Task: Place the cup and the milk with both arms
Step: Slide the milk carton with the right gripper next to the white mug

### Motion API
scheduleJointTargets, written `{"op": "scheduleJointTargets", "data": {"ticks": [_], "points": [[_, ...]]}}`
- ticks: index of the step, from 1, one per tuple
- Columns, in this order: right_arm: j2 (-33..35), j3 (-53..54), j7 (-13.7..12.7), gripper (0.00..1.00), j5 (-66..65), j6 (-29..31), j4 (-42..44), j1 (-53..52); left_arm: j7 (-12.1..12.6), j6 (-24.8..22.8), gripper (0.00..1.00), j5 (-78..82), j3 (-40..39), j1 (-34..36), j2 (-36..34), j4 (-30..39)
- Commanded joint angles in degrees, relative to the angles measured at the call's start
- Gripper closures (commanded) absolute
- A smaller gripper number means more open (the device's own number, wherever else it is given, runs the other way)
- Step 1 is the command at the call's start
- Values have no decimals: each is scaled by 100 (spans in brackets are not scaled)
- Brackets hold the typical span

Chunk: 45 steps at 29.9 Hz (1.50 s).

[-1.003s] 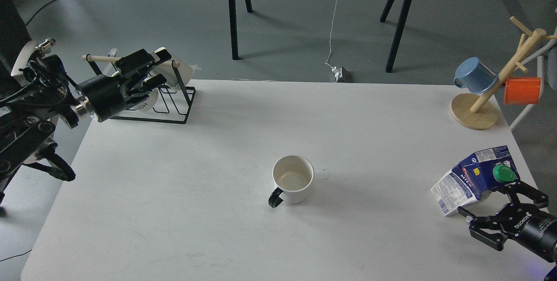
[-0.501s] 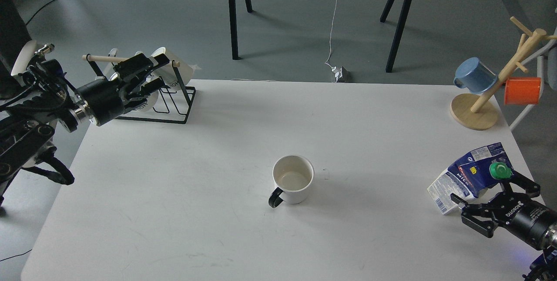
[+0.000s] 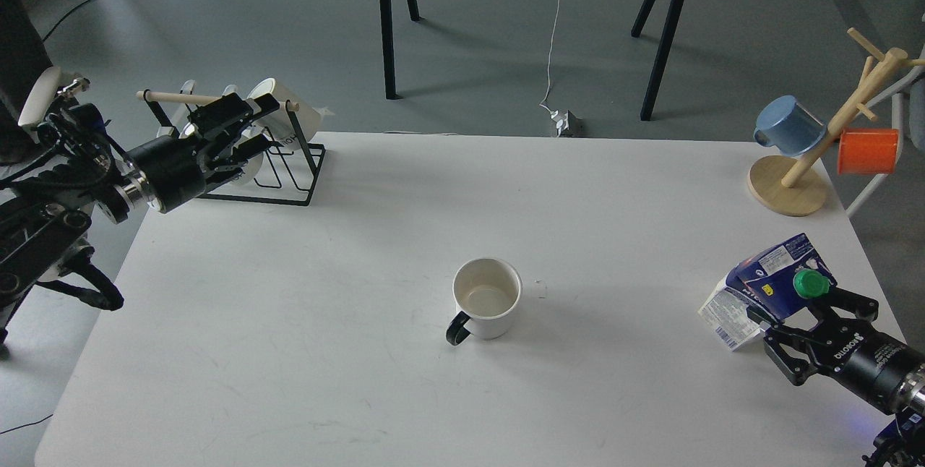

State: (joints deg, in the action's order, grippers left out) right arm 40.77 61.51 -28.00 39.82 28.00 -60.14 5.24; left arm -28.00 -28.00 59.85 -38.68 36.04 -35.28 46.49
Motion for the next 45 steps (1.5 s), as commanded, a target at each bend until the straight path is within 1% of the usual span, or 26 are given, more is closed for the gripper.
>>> {"op": "scheduleJointTargets", "data": {"ticks": [1,4,10,17,20,23,32,40,45], "points": [[-34,2,0,65,-1,0,-24,-23,0,0,7,0,1,-1,4,-8],[-52,-7,0,65,-1,0,-42,-67,0,0,6,0,1,-36,4,-17],[-87,-121,0,65,-36,0,-51,-524,0,0,6,0,10,-36,30,-79],[-649,-735,0,65,-431,0,-16,-1262,0,0,6,9,54,-54,22,-79],[-763,-921,0,65,-432,0,-7,-1420,0,0,6,9,62,-115,13,-79],[-1026,-1000,0,65,-432,0,-16,-1544,0,0,6,9,62,-159,4,-79],[-1422,-1413,0,65,-449,0,-33,-1562,0,0,6,18,62,-133,-40,-79],[-1590,-1475,0,65,-572,0,20,-1720,0,0,6,18,62,-150,30,-79],[-1835,-1527,0,65,-826,0,19,-1755,0,0,6,18,54,-133,22,-79]]}}
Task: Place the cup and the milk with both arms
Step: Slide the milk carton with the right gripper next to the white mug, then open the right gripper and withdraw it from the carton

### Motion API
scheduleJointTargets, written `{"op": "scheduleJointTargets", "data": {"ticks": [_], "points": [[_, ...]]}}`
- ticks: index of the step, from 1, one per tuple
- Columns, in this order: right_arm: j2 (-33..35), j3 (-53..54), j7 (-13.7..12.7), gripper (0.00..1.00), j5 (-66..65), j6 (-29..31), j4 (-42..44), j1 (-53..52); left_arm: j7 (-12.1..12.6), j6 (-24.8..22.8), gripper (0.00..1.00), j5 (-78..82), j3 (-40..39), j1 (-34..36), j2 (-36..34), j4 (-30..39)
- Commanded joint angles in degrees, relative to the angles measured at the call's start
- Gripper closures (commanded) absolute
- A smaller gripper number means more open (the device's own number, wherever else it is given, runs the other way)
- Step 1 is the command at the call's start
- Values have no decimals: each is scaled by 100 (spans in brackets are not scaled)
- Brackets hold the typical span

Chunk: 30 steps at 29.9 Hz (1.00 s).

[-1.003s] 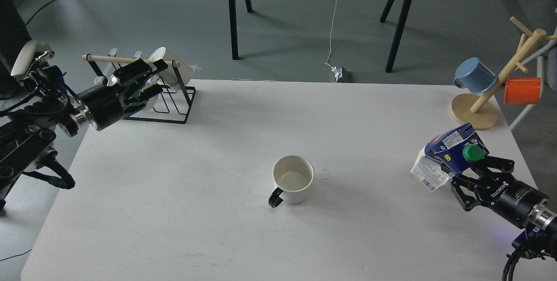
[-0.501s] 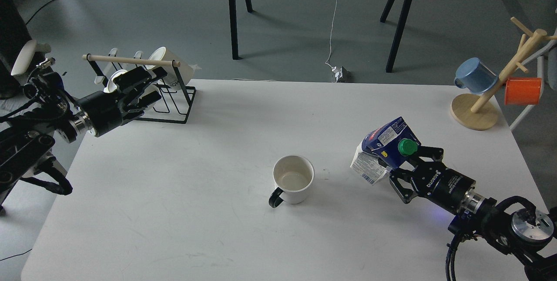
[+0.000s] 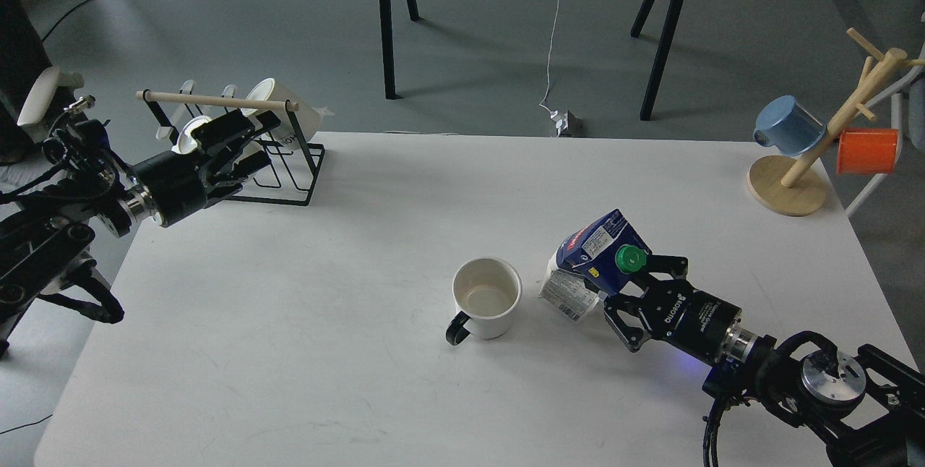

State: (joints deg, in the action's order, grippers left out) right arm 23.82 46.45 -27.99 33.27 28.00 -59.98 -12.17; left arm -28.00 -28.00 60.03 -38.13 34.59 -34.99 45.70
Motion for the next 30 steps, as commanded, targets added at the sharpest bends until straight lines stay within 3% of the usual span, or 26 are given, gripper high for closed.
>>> {"op": "scheduleJointTargets", "data": {"ticks": [1,9,14,22,30], "points": [[-184,-22,-1,65,-268,0,4,-13,0,0,6,0,-1,13,-16,0],[-369,-22,-1,61,-471,0,4,4,0,0,6,0,8,4,-43,0],[-343,-22,-1,46,-471,0,4,13,0,0,6,0,7,4,1,0],[-299,-22,-1,6,-462,0,-22,66,0,0,6,0,8,4,-16,0],[157,57,-1,1,-409,0,-232,347,0,0,6,0,-1,-5,1,-8]]}}
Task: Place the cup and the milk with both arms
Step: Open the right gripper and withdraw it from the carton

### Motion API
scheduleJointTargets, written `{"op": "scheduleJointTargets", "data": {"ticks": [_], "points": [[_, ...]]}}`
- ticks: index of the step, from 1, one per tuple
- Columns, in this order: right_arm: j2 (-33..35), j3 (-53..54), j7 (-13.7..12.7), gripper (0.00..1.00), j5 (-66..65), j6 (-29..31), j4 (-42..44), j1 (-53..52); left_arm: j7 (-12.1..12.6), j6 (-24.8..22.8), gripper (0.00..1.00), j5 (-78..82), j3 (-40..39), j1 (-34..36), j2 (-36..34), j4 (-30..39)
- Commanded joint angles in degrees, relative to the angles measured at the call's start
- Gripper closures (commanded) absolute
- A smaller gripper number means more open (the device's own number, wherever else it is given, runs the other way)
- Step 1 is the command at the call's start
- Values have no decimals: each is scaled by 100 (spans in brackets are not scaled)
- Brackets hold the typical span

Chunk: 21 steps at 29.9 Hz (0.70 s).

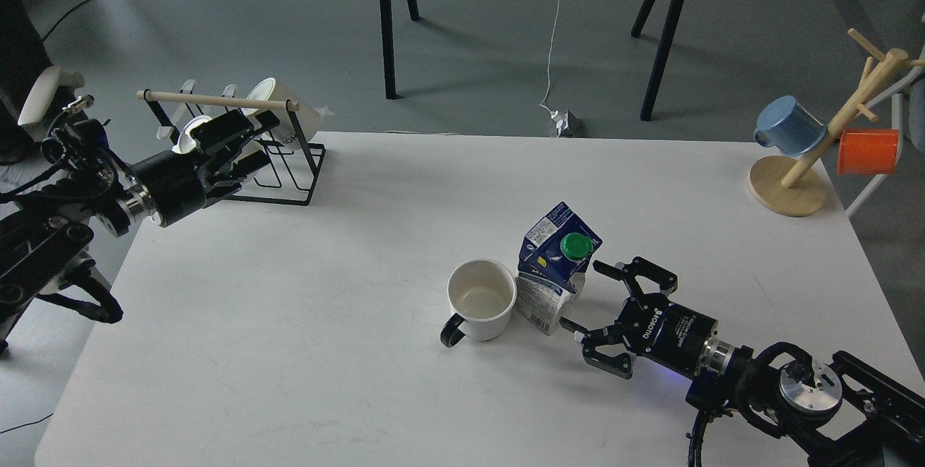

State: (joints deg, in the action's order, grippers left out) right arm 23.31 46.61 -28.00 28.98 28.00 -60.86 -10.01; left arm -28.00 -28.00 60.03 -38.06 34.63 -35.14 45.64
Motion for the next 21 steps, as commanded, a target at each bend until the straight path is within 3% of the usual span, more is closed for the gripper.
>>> {"op": "scheduleJointTargets", "data": {"ticks": [1,7,13,16,21], "points": [[296,50,0,1,20,0,-250,209,0,0,6,0,-9,-9,16,-3],[1086,470,0,1,63,0,-638,894,0,0,6,-8,-17,-17,16,-3],[1255,2367,0,1,116,0,-59,1317,0,0,6,-70,-79,-17,147,-3],[1211,3054,0,1,291,0,450,1178,0,0,6,-149,-79,-17,209,-38],[1237,3074,0,1,310,0,908,221,0,0,6,-947,-61,-26,183,-170]]}}
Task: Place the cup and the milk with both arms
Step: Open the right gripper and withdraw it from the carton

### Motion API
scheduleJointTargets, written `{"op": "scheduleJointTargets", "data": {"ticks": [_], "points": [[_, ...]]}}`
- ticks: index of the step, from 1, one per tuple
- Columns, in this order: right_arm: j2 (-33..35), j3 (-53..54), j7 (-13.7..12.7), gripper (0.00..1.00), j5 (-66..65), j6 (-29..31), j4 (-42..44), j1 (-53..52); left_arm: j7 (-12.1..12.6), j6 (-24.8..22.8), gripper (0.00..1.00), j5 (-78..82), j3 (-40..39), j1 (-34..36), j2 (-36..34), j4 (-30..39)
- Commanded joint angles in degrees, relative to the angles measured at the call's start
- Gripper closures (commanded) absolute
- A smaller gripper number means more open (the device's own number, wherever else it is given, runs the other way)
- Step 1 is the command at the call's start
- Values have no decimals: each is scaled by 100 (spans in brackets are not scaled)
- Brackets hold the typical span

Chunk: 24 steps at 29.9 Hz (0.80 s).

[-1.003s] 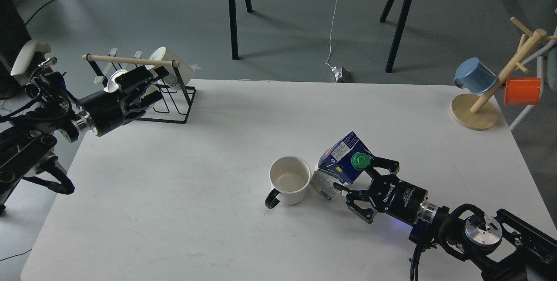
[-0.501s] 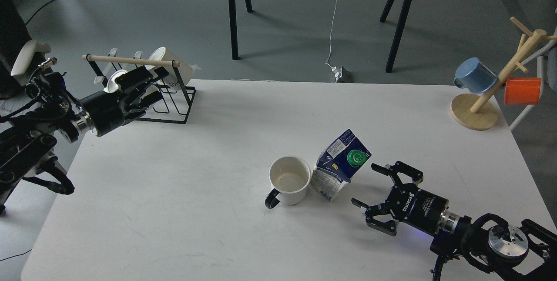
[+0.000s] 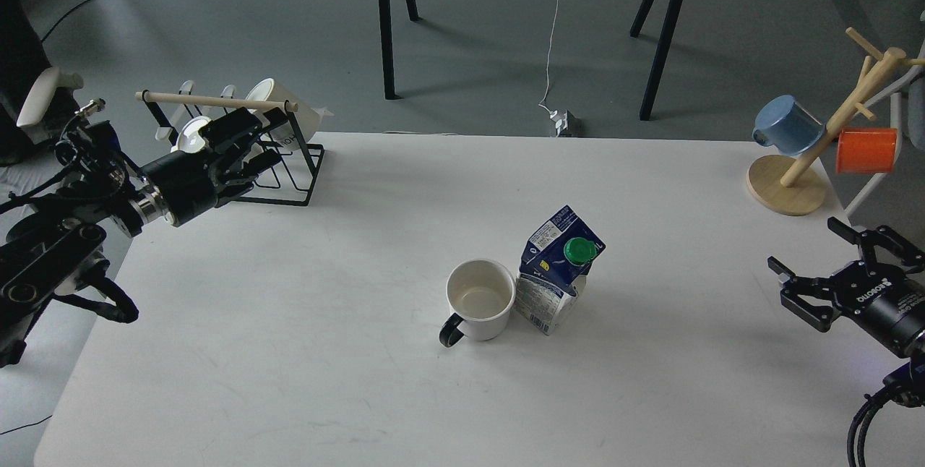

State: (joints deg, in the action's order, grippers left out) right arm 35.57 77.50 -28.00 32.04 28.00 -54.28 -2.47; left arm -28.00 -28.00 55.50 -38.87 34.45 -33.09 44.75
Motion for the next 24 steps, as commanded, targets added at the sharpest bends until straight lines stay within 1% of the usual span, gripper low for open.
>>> {"op": "scheduleJointTargets", "data": {"ticks": [1,5,8,24], "points": [[12,-111,0,1,-4,0,338,-718,0,0,6,-653,20,-8,-57,-81],[-6,-419,0,1,4,0,619,-1483,0,0,6,-777,20,-105,-118,-81],[-15,-630,0,1,-4,0,769,-1756,0,0,5,-795,20,-114,-197,-81],[-226,-762,0,1,-4,0,822,-1819,0,0,3,-821,-103,-43,-180,-81]]}}
